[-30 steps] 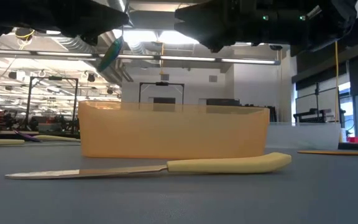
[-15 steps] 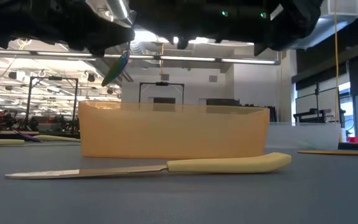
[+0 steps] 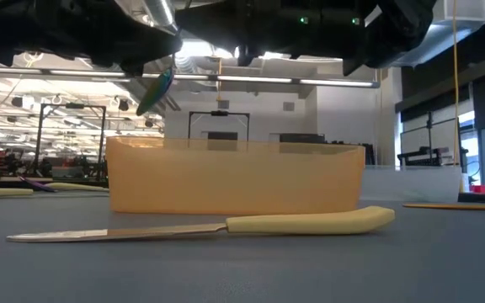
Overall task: Sort silverware by color (type)
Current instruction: Put the blue spoon into the transparent bin
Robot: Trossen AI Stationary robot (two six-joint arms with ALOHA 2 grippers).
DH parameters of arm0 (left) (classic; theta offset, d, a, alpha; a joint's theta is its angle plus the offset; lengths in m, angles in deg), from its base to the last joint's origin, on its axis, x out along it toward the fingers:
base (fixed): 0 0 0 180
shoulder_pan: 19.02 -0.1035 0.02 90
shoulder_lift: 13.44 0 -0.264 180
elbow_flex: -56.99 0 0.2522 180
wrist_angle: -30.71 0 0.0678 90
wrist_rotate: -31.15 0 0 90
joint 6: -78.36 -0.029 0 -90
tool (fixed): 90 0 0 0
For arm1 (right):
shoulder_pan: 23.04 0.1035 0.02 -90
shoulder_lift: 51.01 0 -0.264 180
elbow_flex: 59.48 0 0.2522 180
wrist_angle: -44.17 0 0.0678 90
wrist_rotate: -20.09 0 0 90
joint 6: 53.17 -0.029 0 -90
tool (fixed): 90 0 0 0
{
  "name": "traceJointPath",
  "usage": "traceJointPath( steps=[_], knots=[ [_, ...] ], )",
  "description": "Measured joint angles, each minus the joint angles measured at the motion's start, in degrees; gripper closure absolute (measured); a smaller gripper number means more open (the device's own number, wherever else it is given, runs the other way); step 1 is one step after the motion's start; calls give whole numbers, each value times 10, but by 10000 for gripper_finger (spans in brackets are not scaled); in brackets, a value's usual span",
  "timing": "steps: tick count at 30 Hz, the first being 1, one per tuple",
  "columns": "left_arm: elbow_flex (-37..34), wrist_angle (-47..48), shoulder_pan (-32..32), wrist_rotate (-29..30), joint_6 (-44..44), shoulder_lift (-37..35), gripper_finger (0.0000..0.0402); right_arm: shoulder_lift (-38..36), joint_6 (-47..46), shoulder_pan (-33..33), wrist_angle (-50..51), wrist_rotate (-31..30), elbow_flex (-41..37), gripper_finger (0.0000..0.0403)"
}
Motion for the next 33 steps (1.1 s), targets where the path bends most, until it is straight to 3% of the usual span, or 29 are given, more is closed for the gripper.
traceJointPath(
  steps=[8,13,20,24,28,33],
  knots=[
    [0,5,0,11,14,-1,321,-4,11,0,23,3,0,396],
    [0,59,17,49,11,-50,292,-69,42,1,138,-7,-1,387],
    [0,243,52,156,46,-137,289,-190,76,0,355,-183,-1,398],
    [0,288,55,187,75,-155,289,-265,77,-5,486,-288,-1,393],
    [0,292,55,196,80,-155,289,-335,57,-30,606,-350,-1,392],
    [0,292,55,196,80,-154,288,-388,18,-95,735,-386,0,391]
  ],
)
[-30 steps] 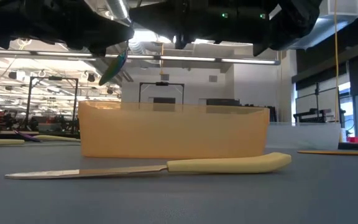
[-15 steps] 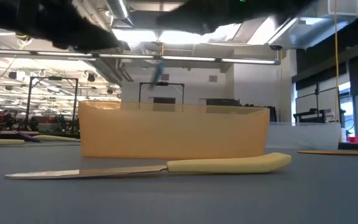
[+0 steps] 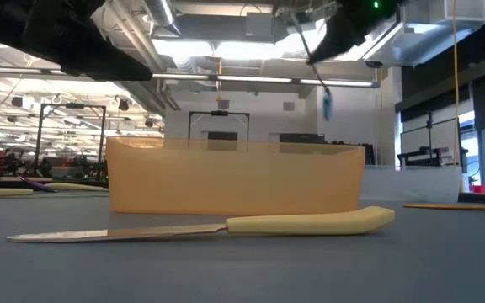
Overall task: Sort silverware by color (type)
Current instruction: Put the blue spoon into the transparent bin
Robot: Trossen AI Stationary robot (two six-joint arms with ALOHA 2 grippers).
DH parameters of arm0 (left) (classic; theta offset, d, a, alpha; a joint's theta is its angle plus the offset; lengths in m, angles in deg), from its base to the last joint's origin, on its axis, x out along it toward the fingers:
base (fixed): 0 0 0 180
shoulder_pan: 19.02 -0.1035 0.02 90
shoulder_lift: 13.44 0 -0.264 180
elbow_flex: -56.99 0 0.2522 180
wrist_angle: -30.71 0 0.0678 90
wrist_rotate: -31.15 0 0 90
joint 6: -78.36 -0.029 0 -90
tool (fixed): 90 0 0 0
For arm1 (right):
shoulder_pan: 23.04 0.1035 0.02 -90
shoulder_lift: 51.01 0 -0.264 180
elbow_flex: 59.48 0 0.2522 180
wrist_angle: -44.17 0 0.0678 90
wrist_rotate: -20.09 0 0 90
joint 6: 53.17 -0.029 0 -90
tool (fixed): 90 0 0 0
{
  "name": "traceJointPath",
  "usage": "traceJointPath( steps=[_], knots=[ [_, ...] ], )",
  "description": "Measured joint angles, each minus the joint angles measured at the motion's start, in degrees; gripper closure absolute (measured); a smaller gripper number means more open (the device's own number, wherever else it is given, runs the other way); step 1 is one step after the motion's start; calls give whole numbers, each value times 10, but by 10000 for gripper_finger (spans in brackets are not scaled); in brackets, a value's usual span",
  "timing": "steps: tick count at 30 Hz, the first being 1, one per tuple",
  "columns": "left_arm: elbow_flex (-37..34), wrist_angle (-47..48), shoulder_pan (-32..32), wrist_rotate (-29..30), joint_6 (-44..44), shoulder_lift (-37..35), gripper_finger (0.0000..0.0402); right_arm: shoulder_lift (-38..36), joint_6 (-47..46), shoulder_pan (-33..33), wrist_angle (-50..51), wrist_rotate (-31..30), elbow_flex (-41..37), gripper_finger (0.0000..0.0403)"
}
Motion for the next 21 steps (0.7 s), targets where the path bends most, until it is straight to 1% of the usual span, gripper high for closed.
traceJointPath(
  steps=[4,6,13,15,18,21],
  knots=[
    [0,0,0,0,0,0,288,-7,-18,-71,77,-13,0,391],
    [0,0,0,0,0,0,288,-4,-20,-109,97,-14,-7,391],
    [0,0,-8,0,0,0,288,-1,-19,-233,91,-10,-80,391],
    [0,0,-12,0,0,0,288,-1,-19,-265,81,4,-103,391],
    [0,0,-16,0,0,0,288,-1,-19,-306,63,42,-132,391],
    [0,0,-18,0,0,0,288,-1,-31,-337,62,70,-155,391]
  ],
)
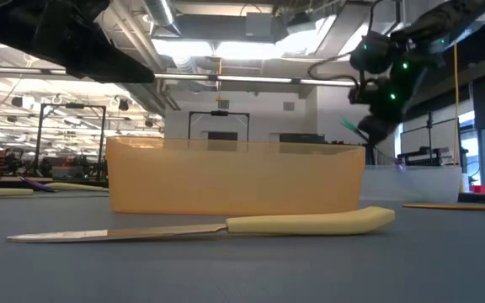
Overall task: Sort silverware by color (type)
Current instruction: Put the blue spoon into the transparent bin
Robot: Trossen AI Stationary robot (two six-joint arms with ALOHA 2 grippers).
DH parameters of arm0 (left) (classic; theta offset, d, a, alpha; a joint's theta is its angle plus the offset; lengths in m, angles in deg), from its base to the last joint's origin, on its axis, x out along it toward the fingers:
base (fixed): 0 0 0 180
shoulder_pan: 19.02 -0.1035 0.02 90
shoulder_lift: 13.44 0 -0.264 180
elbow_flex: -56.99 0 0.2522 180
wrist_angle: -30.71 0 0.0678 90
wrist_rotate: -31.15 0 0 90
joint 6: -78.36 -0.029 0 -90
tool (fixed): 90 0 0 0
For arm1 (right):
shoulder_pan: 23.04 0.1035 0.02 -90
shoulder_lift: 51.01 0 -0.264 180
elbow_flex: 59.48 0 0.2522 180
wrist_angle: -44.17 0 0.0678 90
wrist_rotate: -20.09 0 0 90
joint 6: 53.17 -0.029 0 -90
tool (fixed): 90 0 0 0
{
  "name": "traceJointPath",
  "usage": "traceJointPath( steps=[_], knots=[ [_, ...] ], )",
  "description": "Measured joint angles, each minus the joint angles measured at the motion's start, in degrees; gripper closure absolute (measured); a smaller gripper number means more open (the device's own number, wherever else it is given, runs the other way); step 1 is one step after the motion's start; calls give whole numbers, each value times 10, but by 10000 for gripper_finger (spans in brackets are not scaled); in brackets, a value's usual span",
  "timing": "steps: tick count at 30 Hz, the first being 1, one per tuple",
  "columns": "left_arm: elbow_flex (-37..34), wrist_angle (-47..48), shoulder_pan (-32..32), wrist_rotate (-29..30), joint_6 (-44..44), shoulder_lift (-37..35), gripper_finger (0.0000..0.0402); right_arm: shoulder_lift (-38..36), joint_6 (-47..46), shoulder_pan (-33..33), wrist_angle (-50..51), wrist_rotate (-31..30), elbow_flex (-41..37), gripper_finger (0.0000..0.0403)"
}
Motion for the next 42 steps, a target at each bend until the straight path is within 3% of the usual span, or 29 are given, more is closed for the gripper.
traceJointPath(
  steps=[8,14,17,22,25,28,37,42],
  knots=[
    [0,-9,0,3,1,0,288,0,-83,-55,48,-2,-6,375],
    [0,-9,0,4,11,0,288,0,-100,-59,38,14,-6,283],
    [0,-6,-7,19,22,0,288,-9,-117,-40,17,74,-6,244],
    [0,32,-39,18,74,0,290,-18,-124,61,-202,205,-30,215],
    [0,63,-70,13,101,0,291,-14,-104,135,-349,228,-48,213],
    [13,132,-111,-11,124,0,291,-6,-90,197,-436,233,-55,212],
    [149,513,-276,-68,180,5,291,41,-90,332,-553,238,-55,212],
    [164,594,-388,-169,173,9,291,54,-49,367,-567,237,-47,212]
  ],
)
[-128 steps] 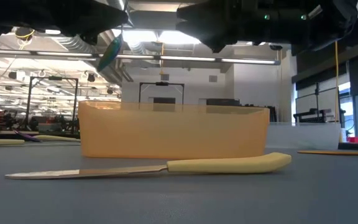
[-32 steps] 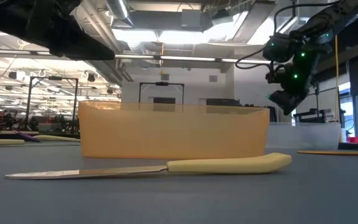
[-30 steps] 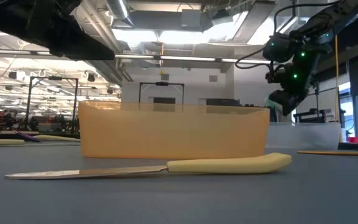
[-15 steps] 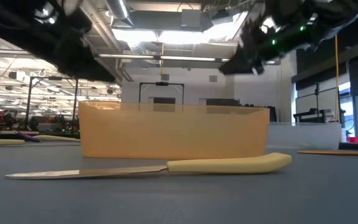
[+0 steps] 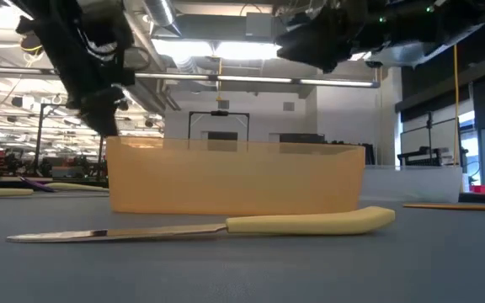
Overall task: Sort silverware by color (type)
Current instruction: Put the blue spoon into the transparent bin
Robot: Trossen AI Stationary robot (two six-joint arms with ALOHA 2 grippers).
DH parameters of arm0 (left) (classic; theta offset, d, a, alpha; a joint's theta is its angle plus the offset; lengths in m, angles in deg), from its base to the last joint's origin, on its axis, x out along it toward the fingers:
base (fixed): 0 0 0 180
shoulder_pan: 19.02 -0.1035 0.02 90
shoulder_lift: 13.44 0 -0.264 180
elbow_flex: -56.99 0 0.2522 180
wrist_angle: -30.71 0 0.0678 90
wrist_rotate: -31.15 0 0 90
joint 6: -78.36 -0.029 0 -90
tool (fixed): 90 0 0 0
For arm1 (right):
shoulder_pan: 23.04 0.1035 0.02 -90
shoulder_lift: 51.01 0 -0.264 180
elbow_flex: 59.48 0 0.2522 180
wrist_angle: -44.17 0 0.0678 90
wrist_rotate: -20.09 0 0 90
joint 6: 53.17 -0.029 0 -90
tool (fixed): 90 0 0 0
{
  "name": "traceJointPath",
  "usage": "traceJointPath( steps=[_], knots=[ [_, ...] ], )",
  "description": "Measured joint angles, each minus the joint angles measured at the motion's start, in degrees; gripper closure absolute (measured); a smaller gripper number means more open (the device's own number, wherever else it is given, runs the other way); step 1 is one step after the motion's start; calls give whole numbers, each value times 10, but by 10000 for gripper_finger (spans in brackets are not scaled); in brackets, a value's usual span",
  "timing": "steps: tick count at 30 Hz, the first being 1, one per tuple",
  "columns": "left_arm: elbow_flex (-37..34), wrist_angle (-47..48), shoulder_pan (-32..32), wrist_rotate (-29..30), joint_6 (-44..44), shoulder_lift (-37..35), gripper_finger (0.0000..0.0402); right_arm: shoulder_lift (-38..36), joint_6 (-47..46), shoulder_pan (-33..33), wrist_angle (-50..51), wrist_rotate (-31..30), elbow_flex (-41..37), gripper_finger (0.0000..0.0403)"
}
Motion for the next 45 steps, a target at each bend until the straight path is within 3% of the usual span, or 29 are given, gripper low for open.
traceJointPath(
  steps=[3,11,16,32,40,45],
  knots=[
    [1,25,-60,-44,-27,16,291,0,8,6,-3,0,5,212],
    [1,9,-169,-79,-81,107,292,-1,13,5,-1,-7,7,212],
    [24,29,-211,-72,-117,183,292,-1,16,5,-1,-7,7,212],
    [49,33,-268,-125,-197,280,296,-1,16,5,18,-6,8,212],
    [47,33,-270,-148,-234,281,382,-1,13,5,17,-5,8,212],
    [52,36,-266,-147,-234,282,387,-1,13,5,20,-5,8,212]
  ],
)
